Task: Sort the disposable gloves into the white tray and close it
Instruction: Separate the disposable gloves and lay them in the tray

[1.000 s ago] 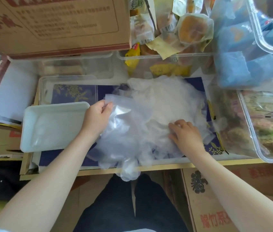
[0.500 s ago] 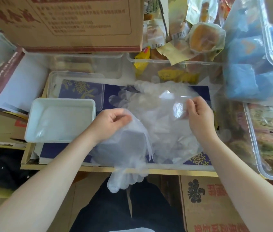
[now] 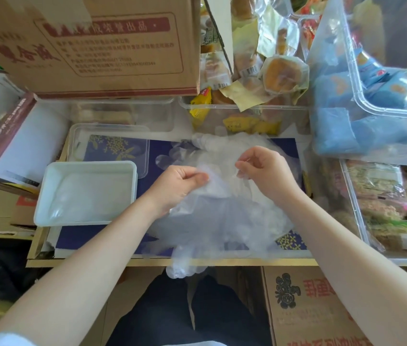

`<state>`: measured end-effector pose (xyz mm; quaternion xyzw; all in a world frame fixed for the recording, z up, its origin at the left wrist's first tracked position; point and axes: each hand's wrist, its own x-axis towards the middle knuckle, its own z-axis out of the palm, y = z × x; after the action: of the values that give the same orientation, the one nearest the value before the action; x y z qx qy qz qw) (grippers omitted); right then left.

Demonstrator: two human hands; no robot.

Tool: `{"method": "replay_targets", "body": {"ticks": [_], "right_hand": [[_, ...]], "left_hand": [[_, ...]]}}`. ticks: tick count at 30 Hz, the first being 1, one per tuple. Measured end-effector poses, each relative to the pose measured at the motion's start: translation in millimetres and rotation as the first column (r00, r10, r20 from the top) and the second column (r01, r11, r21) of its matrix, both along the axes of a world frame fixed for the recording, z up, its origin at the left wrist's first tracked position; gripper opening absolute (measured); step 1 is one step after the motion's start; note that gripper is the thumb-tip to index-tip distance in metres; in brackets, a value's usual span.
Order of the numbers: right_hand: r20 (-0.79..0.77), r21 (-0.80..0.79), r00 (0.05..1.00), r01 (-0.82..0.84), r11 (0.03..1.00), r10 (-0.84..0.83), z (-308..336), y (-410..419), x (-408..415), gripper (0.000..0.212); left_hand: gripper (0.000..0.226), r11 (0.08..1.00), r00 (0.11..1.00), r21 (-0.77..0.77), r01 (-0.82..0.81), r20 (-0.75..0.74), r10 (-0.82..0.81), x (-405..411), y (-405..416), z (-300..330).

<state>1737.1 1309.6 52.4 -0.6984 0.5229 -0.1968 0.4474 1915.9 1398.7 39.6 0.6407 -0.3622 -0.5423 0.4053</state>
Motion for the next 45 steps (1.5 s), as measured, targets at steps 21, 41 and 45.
{"method": "replay_targets", "body": {"ticks": [21, 41, 45], "right_hand": [[0.048, 0.065, 0.946, -0.322, 0.944, 0.319, 56, -14, -41, 0.021], [-0.66, -0.346, 0.622, -0.749, 0.565, 0.421, 103, 25, -7, 0.021], [-0.608, -0.442, 0.759, -0.567, 0.695, 0.232, 100, 26, -6, 0.021]], "left_hand": [[0.033, 0.881, 0.598, -0.45, -0.148, 0.668, 0.442, 38, -17, 43], [0.014, 0.92, 0.802, -0.351, 0.173, 0.593, 0.075, -18, -15, 87], [0.019, 0.912, 0.813, -0.245, 0.329, 0.565, -0.142, -25, -2, 88]]}}
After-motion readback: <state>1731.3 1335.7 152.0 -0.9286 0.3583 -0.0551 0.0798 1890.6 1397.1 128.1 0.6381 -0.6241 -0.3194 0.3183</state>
